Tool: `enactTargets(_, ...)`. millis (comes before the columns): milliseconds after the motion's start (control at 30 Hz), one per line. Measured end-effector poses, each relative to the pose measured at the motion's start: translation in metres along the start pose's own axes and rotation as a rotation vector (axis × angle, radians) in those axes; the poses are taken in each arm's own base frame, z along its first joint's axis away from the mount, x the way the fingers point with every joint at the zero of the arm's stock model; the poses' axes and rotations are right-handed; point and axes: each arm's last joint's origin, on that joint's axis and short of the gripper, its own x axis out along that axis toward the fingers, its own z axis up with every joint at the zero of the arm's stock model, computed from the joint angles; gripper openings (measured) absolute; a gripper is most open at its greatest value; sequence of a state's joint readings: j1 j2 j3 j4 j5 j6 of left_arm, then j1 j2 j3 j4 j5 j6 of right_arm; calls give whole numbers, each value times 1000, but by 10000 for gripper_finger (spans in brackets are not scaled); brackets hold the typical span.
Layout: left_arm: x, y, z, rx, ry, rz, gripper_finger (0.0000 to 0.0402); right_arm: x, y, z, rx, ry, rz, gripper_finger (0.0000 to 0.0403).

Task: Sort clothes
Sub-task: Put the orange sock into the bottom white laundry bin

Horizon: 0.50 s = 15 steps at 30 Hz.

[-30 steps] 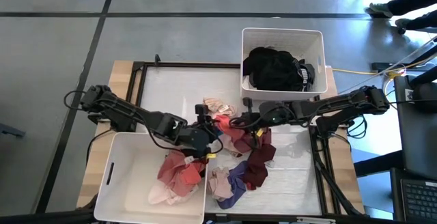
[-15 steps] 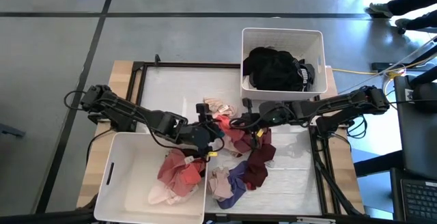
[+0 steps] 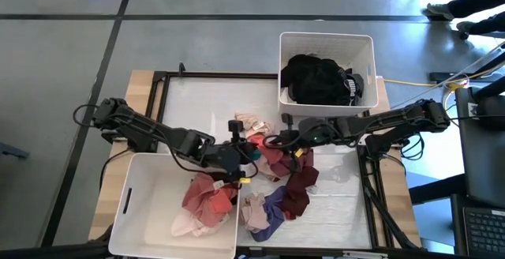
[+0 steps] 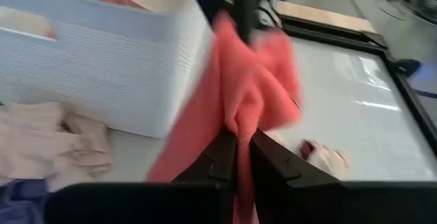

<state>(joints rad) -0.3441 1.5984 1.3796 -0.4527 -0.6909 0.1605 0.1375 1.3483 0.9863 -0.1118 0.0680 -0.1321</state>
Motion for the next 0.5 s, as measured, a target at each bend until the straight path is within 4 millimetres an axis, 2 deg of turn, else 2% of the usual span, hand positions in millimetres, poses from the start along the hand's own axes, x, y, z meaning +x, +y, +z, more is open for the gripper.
enactTargets(167,-16,4,6,-21,-52,-5,5,0,-2,-4,-3,58,-88,56)
enactTargets(500,-51,10,12,-59,-139,-28,3,-7,-3,-16,6,199,-138,190)
